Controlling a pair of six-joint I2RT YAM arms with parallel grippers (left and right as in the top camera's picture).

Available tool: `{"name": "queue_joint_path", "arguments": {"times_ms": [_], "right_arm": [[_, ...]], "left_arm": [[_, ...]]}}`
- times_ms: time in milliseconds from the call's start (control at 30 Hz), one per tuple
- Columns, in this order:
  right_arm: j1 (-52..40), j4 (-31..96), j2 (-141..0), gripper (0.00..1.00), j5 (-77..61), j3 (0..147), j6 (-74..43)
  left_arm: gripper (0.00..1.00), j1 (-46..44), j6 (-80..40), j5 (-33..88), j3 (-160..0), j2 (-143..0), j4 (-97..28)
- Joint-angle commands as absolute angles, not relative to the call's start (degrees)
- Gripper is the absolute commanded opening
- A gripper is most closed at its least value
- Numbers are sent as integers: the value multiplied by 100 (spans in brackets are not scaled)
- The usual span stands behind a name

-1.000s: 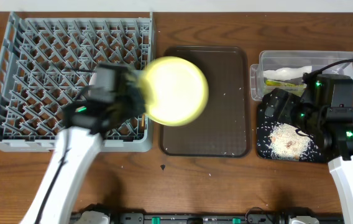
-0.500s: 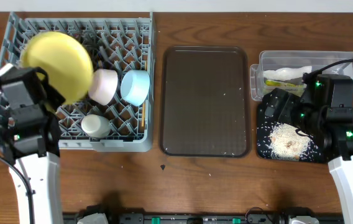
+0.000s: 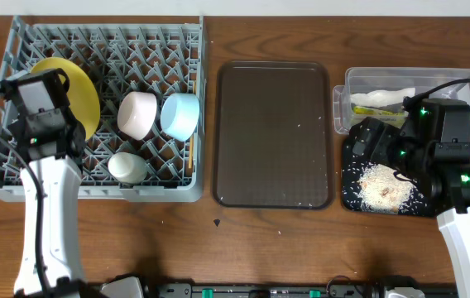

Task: Sort waste into correct bins and load items into the dishwasher

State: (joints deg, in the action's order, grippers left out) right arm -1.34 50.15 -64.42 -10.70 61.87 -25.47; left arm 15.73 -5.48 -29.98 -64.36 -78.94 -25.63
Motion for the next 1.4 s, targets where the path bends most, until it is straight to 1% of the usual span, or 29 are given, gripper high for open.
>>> {"name": "queue_joint_path", "arguments": {"times_ms": [0,233,267,300,333,367,467,567,600,667,733,767,800,867,967,1067,1133,1167,1367], "right_arm": [[-115,4980,-6414,99,-1055,6217,-2613],[-115,4958,-6414,99,-1055,6217,-2613],[-115,4947,-6414,99,-1055,6217,-2613],[-115,4947,-6414,99,-1055,6217,-2613],[-115,4950,-6414,99,-1055,6217,-2613],[-115,4950,-6414,99,-1055,6217,-2613],[-115,4952,-6414,99,-1057,6217,-2613],[-115,4952,-6414,99,-1057,6217,-2613],[-115,4952,-6414,99,-1057,6217,-2613],[-115,4952,-6414,99,-1057,6217,-2613],[-115,4952,-6414,99,-1057,6217,-2613],[-115,4952,-6414,99,-1057,6217,-2613],[-115,4952,-6414,99,-1057,6217,-2613],[-115,4952,-6414,99,-1057,6217,-2613],[-115,4954,-6414,99,-1057,6217,-2613],[-115,4954,-6414,99,-1057,6217,-2613],[-115,4958,-6414,99,-1055,6217,-2611],[-115,4958,-6414,99,-1057,6217,-2611],[-115,4958,-6414,99,-1057,6217,-2611]], "left_arm": [[8,1540,-200,-3286,-6525,-8097,-2495],[7,1278,-198,-3306,-6504,-8361,-2499],[8,1133,-198,-3304,-6504,-8342,-2497],[11,1044,-196,-3304,-6504,-8333,-2497],[17,943,-198,-3304,-6504,-8322,-2499],[27,838,-200,-3299,-6504,-8307,-2515],[49,567,-198,-3304,-6506,-8241,-2565],[74,349,-344,-3301,-6508,-8014,-2676],[78,305,-493,-3295,-6508,-7896,-2722],[81,250,-676,-3017,-6523,-7583,-2860],[81,226,-744,-2292,-6536,-7166,-3033],[81,226,-764,-1822,-6539,-6965,-3107],[81,226,-766,-799,-6539,-6532,-3264],[82,226,-781,235,-6539,-6136,-3461],[82,226,-781,1256,-6539,-5697,-3848],[83,226,-779,1590,-6539,-5404,-4265],[87,226,-779,1588,-6539,-5256,-4512],[88,226,-781,1588,-6539,-5199,-4615],[89,226,-779,1605,-6536,-5085,-4886]]}}
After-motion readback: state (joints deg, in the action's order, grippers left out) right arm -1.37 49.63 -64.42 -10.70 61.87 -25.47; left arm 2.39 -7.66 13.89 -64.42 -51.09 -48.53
